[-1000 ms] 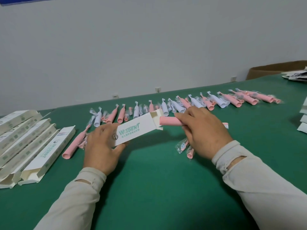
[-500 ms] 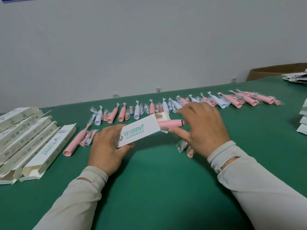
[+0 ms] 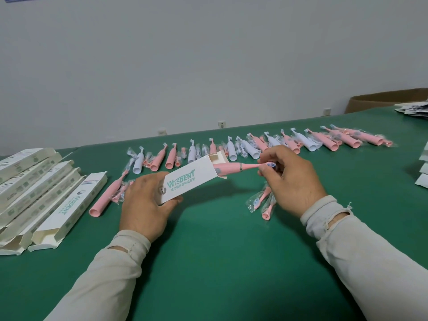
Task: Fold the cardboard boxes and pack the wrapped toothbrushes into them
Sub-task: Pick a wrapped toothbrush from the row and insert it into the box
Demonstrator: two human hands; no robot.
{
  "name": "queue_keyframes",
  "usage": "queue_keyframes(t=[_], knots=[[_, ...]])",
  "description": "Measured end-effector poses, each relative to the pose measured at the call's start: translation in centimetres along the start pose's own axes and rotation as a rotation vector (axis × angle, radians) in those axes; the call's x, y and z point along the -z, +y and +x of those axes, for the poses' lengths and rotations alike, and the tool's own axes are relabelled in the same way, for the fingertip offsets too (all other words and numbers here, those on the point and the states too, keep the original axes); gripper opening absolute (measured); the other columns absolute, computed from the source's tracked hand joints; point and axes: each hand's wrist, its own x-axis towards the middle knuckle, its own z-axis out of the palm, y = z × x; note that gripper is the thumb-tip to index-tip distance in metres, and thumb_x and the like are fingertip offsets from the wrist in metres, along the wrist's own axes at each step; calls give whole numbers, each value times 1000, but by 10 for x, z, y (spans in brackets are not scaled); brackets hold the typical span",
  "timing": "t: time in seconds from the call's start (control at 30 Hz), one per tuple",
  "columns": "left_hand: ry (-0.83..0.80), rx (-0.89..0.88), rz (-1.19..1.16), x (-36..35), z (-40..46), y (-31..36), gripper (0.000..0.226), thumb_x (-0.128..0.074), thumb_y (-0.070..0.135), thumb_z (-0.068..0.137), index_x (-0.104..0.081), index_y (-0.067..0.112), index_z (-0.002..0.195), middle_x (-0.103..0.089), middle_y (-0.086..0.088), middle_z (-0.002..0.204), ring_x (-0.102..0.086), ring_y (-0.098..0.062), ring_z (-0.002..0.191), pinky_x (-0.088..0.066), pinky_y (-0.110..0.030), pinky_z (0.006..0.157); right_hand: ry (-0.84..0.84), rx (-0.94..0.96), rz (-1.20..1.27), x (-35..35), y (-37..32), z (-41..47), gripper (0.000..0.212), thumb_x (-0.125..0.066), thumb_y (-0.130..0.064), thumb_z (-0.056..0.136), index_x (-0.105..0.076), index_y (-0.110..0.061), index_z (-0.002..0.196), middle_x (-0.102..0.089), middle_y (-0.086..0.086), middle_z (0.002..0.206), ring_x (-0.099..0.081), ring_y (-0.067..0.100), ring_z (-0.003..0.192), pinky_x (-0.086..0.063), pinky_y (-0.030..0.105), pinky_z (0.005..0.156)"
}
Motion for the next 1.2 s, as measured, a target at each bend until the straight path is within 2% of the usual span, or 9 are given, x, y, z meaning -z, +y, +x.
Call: queue_keyframes(t=[0.2, 0.27, 0.4, 0.6, 0.73, 0.87, 1.03, 1.13, 1.2], knots=[[-77, -3, 81, 3, 2, -3, 62, -86, 28, 74, -61, 28, 131, -53, -7, 139, -42, -32, 131, -30, -45, 112, -63, -55, 97, 5, 2, 1, 16, -63, -13, 95, -68, -26, 86, -70, -2, 77, -69, 1, 68, -61, 34, 73], [-98, -13, 112, 4, 2, -2, 64, -85, 30, 75, -59, 30, 133, -48, -8, 144, -38, -33, 135, -29, -48, 114, -47, -29, 73, 5, 3, 2, 16, -63, -12, 94, -68, -25, 86, -66, -5, 85, -68, 1, 67, -60, 30, 73], [-106, 18, 131, 5, 3, -1, 64, -83, 30, 77, -57, 32, 135, -42, -8, 148, -32, -32, 139, -25, -48, 116, -37, 55, -21, 2, 2, 3, 17, -66, -11, 92, -69, -26, 101, -52, -15, 100, -59, -1, 82, -45, 8, 81], [-132, 25, 114, 4, 1, -4, 67, -83, 31, 77, -54, 30, 137, -45, -4, 145, -34, -28, 136, -23, -41, 114, 5, 19, 223, -4, -2, -4, 24, -67, -14, 93, -66, -38, 92, -72, -17, 85, -70, 3, 85, -57, 30, 87], [-158, -15, 85, 1, 0, -4, 66, -82, 35, 77, -54, 31, 137, -48, -1, 143, -37, -26, 134, -26, -41, 113, -75, 101, 154, -16, -6, -13, 13, -72, -21, 90, -72, -34, 92, -70, -20, 86, -66, 6, 78, -56, 19, 76], [-164, -34, 65, 0, 0, -5, 65, -83, 33, 76, -55, 31, 136, -52, 2, 139, -40, -25, 130, -26, -37, 110, -91, 300, -9, -20, -12, -16, 15, -68, -8, 91, -75, -18, 99, -67, -9, 96, -59, 6, 89, -43, 6, 83], [-150, -79, 56, -1, -1, -3, 65, -84, 32, 75, -57, 29, 134, -56, 4, 133, -44, -24, 125, -23, -26, 102, -121, 429, -202, -18, -16, -17, 13, -67, -9, 90, -75, -18, 94, -66, -8, 93, -59, 15, 88, -51, 33, 82], [-132, -98, 33, -2, -1, -1, 64, -83, 33, 75, -57, 31, 133, -58, 7, 131, -45, -22, 124, -21, -22, 98, -115, 342, -108, -24, -17, -20, 14, -69, -12, 88, -74, -26, 88, -63, -19, 81, -55, 4, 82, -43, 17, 77], [-127, -103, 23, -2, -1, -2, 63, -84, 34, 74, -57, 32, 132, -59, 8, 129, -46, -22, 122, -21, -22, 97, -121, 246, 23, -30, -15, -23, 15, -69, -15, 88, -72, -30, 84, -66, -14, 75, -57, 5, 77, -41, 9, 69]])
